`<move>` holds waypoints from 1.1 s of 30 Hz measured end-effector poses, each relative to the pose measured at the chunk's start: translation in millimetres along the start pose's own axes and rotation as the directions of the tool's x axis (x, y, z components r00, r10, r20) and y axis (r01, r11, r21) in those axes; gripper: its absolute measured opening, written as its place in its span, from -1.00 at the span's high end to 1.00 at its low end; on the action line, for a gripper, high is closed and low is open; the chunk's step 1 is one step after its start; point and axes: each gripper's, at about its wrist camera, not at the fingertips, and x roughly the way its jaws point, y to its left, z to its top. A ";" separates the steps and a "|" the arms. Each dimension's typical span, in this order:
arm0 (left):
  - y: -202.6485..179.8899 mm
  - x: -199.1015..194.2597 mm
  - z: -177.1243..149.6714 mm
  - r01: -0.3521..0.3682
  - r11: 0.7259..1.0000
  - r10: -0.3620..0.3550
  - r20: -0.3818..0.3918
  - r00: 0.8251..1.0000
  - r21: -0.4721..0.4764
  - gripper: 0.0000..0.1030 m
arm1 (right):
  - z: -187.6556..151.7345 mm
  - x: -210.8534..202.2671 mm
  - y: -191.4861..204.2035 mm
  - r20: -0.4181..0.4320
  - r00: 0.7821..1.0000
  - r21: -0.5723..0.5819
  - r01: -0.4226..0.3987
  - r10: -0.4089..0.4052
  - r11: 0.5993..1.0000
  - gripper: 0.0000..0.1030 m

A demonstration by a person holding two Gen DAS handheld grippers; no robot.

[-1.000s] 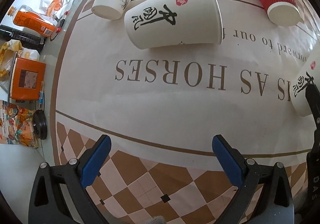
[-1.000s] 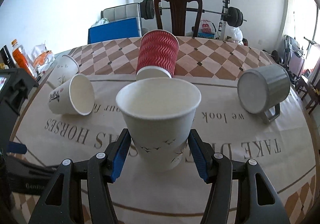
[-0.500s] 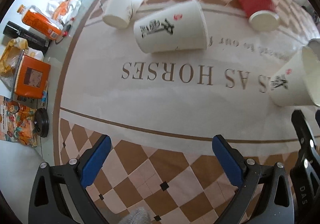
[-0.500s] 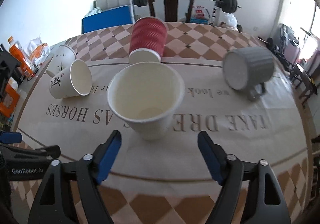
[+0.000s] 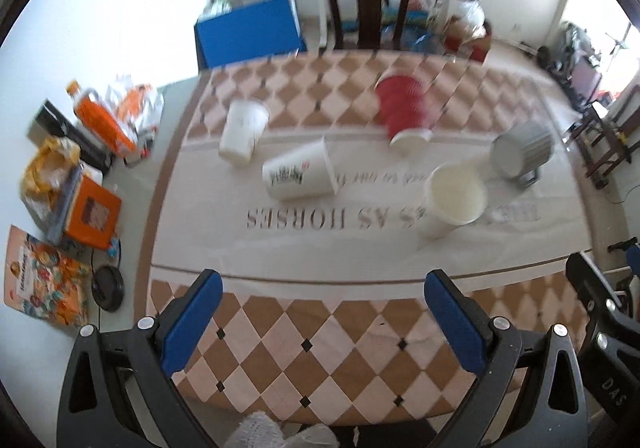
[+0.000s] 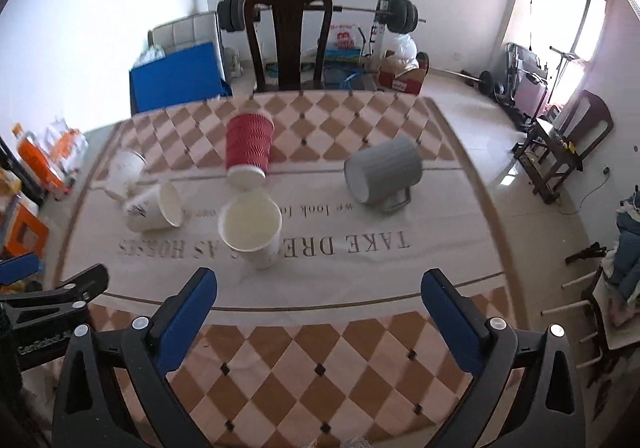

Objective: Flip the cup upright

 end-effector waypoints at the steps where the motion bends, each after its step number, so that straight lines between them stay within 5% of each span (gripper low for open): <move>1: 0.8 -10.3 1.4 0.005 1.000 -0.005 0.015 1.000 0.000 -1.00 | 2.9 -13.0 -0.9 0.005 1.000 -0.002 0.010 -0.010 1.000 -1.00; 6: 3.2 -63.2 3.3 0.020 1.000 -0.020 0.100 0.995 0.001 -1.00 | 11.2 -68.0 -9.7 0.019 0.999 0.039 0.025 -0.025 0.999 -1.00; 18: 5.6 -130.6 -1.3 0.002 1.000 0.001 0.141 0.990 -0.018 -1.00 | 18.5 -152.3 -28.2 0.049 0.999 0.061 0.007 -0.010 0.998 -1.00; 33: -0.1 -156.0 -4.9 -0.011 0.998 0.020 0.169 0.985 -0.054 -1.00 | 33.9 -176.2 -34.0 0.072 0.997 0.019 -0.016 0.014 1.000 -1.00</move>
